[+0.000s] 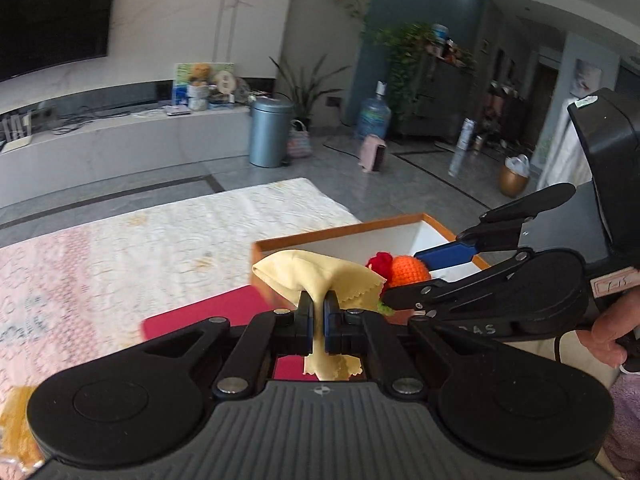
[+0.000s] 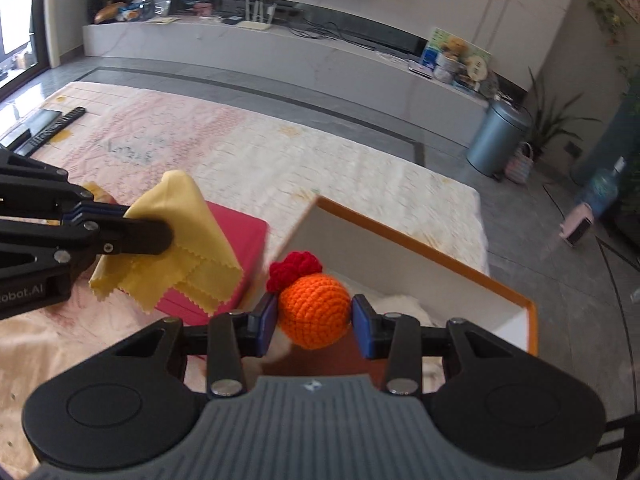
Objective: Organize soft objects
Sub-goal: 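Lift both held items and carry them over the orange box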
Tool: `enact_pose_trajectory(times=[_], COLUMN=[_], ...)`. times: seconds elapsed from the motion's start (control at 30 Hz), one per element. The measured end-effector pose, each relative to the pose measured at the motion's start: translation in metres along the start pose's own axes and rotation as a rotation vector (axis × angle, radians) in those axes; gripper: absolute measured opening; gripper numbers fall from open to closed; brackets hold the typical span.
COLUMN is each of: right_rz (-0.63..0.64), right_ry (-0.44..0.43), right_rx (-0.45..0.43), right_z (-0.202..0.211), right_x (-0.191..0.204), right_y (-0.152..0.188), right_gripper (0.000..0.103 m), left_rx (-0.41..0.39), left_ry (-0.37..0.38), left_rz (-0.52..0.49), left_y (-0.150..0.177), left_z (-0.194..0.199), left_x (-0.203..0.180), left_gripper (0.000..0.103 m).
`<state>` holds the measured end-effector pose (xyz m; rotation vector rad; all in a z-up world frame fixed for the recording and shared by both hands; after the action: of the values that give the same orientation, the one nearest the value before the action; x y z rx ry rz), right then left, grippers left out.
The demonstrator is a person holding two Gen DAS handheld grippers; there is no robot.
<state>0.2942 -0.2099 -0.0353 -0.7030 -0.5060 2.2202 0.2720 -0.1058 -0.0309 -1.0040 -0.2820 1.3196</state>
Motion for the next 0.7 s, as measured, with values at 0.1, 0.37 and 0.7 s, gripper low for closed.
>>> enact_pose_trajectory(times=[0.1,0.37,0.7], right_rz=[-0.021,-0.131,-0.164], right_ry=[0.027,0.056,0.017], right_rx=[0.047,0.19,0.245], right_z=[-0.006,-0.036,-0.067], right_x=[-0.019,-0.066,-0.076], right_y=[0.022,0.083,0.12], right_gripper=[0.04,0.04,0.04], left_rx=[0.047,0.198,0.305], left_ry=[0.015,0.102,0.058], left_rz=[-0.023,-0.032,-0.092], left_y=[0.003,0.021,0.047], left_z=[-0.024,-0.082,-0.125], left_x=[-0.019,-0.049,-0.059], left_gripper=[0.005,0.005,0.005])
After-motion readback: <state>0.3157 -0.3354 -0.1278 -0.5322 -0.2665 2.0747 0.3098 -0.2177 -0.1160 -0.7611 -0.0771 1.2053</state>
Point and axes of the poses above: each gripper's, at about its wrist camera, not at the fingertips, and z roughly against the way its jaws point, x to its left, y to its underside, the point moved 9 cm from there along -z, roughly the way its jaws point, and after that the axes turned 14 degrees about z, right-handed, at the moved point
